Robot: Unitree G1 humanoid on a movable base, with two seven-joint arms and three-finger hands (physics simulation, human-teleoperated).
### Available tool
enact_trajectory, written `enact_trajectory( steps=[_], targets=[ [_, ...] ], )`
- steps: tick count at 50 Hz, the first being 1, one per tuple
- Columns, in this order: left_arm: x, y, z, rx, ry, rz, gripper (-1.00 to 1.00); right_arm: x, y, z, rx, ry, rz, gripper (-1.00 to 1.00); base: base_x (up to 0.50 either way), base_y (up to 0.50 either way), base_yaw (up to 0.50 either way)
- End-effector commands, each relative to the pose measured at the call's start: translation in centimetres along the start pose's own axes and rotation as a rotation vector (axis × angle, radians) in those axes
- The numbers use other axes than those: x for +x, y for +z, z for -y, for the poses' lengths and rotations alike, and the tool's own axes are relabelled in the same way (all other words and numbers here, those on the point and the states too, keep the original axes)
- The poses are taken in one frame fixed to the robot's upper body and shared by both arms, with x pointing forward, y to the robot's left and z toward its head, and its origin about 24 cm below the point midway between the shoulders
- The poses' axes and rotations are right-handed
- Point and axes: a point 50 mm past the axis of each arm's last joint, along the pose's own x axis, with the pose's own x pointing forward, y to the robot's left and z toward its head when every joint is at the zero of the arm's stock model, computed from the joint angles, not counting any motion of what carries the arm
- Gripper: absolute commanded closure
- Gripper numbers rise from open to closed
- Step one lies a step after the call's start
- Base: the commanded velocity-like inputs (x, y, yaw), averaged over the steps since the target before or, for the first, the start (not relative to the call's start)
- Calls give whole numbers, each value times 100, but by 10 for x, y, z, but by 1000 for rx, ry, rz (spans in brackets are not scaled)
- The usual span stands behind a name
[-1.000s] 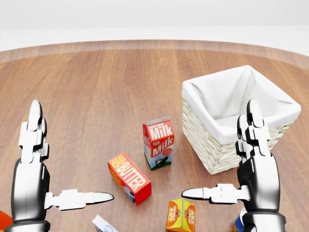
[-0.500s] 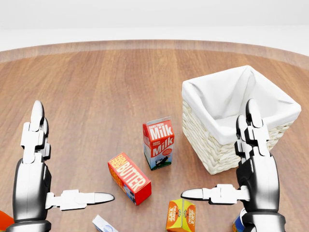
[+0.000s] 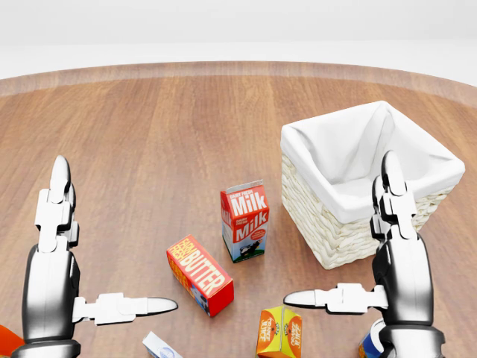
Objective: Pick up the alphabet soup and the tomato sauce, and put them in the basket.
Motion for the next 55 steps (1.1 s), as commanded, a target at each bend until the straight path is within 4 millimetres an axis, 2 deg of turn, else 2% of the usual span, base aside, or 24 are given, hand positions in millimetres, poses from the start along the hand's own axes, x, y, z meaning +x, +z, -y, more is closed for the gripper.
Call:
enact_trajectory(
  steps=[1,11,15,16,17,20,28,40,49,55],
  targets=[
    [0,0,0,2,1,1,-100,7,11,10,-257,-11,59,-100,0,0,0],
    [0,-1,0,4,1,-5,-100,2,16,15,-507,15,62,-100,0,0,0],
    [0,-1,0,4,1,-5,-100,-5,5,12,-605,65,9,-100,0,0,0],
    [0,-1,0,4,0,-2,-100,-7,-5,13,-630,60,-31,-100,0,0,0],
    [0,0,0,4,0,-1,-100,-6,-2,13,-631,68,-19,-100,0,0,0],
    [0,-1,0,3,1,-2,-100,-7,-6,14,-629,65,-39,-100,0,0,0],
    [0,-1,0,4,1,-5,-100,-8,9,23,-720,66,-9,-100,0,0,0],
    [1,-1,-1,-1,6,-4,-100,-10,9,29,-794,84,-37,-100,0,0,0],
    [1,0,-1,-3,9,1,-100,-13,-2,35,-866,80,-90,-100,0,0,0],
    [1,-2,-1,-2,10,-5,-100,-12,1,39,-945,63,-86,-100,0,0,0]
  ],
)
